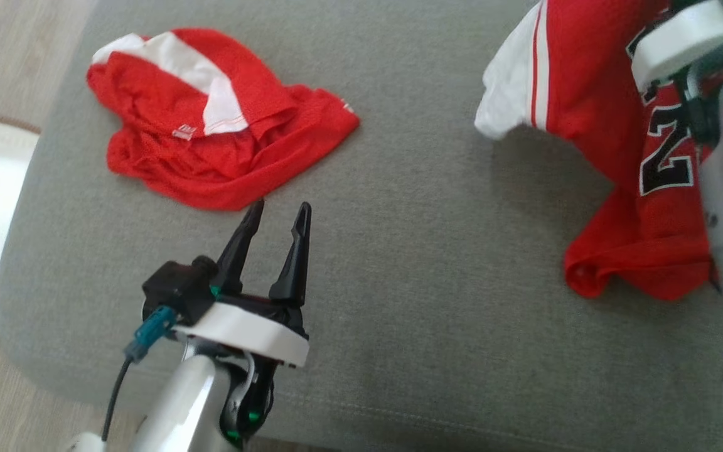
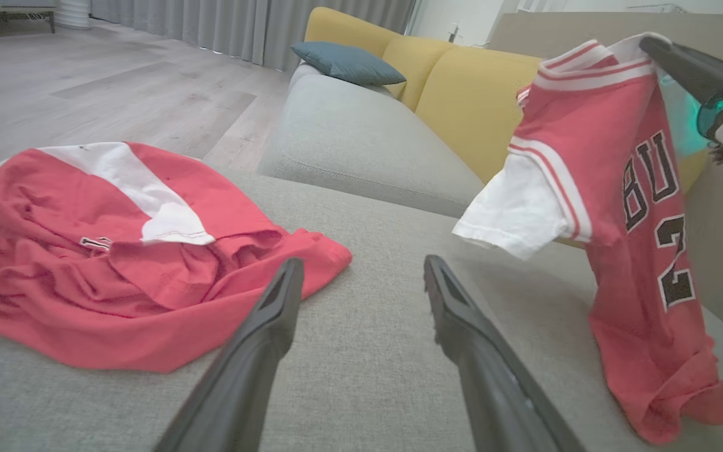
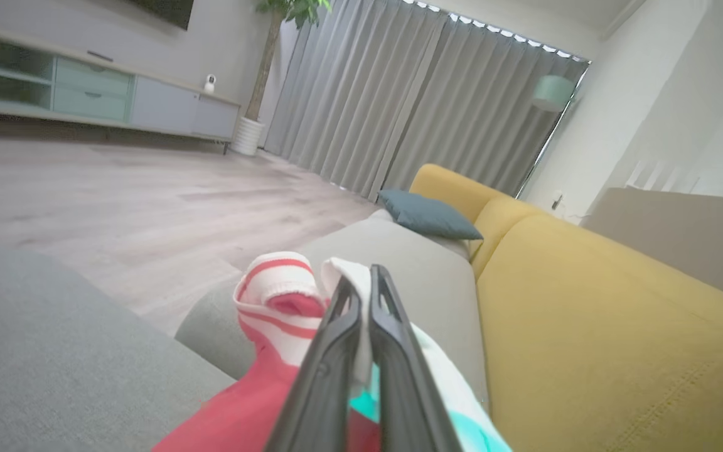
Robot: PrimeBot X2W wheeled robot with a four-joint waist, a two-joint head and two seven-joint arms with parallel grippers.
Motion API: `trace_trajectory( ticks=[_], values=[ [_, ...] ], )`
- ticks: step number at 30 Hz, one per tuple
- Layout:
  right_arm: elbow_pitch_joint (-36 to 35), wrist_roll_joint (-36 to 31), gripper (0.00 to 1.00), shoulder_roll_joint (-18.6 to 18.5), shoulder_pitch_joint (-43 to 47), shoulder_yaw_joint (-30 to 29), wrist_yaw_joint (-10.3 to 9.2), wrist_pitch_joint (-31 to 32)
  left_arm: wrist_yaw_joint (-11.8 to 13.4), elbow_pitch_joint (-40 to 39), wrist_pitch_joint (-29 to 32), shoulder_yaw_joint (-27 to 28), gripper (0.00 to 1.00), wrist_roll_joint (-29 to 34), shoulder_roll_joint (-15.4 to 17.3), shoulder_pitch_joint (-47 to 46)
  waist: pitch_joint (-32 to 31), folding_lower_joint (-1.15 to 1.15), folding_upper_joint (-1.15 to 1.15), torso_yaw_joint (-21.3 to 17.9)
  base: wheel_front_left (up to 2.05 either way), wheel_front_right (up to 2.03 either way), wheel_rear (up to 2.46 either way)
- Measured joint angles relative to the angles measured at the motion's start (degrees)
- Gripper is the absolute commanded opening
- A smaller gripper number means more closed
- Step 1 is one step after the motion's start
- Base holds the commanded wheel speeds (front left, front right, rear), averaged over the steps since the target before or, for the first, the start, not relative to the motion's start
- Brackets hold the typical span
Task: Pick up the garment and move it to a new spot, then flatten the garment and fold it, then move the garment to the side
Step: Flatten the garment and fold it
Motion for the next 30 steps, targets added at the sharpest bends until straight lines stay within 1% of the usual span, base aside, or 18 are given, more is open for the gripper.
trace_trajectory(
  ticks=[3,4,5,7,9,14,16,19,24,28,30],
  values=[
    [6.2,4.3,0.0,-0.9,-3.5,6.0,0.0,0.1,0.0,-0.1,0.0,-0.1,1.0,-0.4,0.0,-1.0,1.3,0.0,0.0,1.2,0.0,0.0,0.0],
    [8.0,6.0,0.37,-0.8,-4.3,8.0,0.0,0.1,0.0,-0.1,0.0,-0.1,1.0,-0.4,0.0,-1.2,1.7,0.0,0.0,1.5,0.0,0.0,0.0],
    [9.9,7.3,1.0,-0.6,-4.9,9.6,0.0,0.4,0.0,-0.1,0.0,0.0,1.0,-0.4,0.0,-1.3,2.1,0.0,0.0,1.6,0.0,0.0,0.0],
    [12.8,7.7,1.0,-0.7,-5.8,12.2,0.0,0.5,0.0,-0.1,0.0,0.3,1.0,-0.4,0.0,-1.3,2.6,0.0,0.0,1.5,0.0,0.0,0.0],
    [15.0,7.7,1.0,-0.7,-6.4,12.1,0.0,-0.7,0.0,0.0,0.0,0.5,1.0,-0.4,0.0,-1.3,2.6,0.0,0.0,0.9,0.0,0.0,0.0],
    [18.2,6.4,1.0,0.3,-6.1,8.4,0.0,-5.1,0.0,0.0,0.0,0.9,1.0,0.4,0.0,-1.4,1.8,0.0,0.0,-1.6,0.0,0.0,0.0],
    [18.5,6.1,1.0,0.8,-5.8,8.0,0.0,-5.9,0.0,0.1,0.0,1.0,1.0,0.7,0.0,-1.4,1.5,0.0,0.0,-2.2,0.0,0.0,0.0],
    [18.0,5.4,1.0,2.5,-3.6,4.8,0.0,-7.9,-0.1,0.3,0.0,1.8,1.0,1.3,0.0,-1.4,0.3,0.0,0.0,-4.2,0.0,0.0,0.0],
    [12.7,4.5,1.0,5.1,6.9,-1.9,0.0,-9.5,-0.1,0.3,0.0,3.2,1.0,1.7,0.0,-1.2,-2.1,0.0,0.0,-8.0,0.0,0.0,0.0],
    [5.3,4.0,1.0,8.0,18.2,-6.4,0.0,-9.9,-0.5,0.3,0.0,4.1,1.0,1.7,0.0,-0.3,-4.2,0.0,0.0,-11.1,0.0,0.0,0.0],
    [0.7,4.1,1.0,8.9,24.2,-7.1,0.0,-10.0,-0.5,0.3,0.0,4.4,1.0,1.7,0.0,0.8,-5.3,0.0,0.0,-12.4,0.0,0.0,0.0]
  ],
)
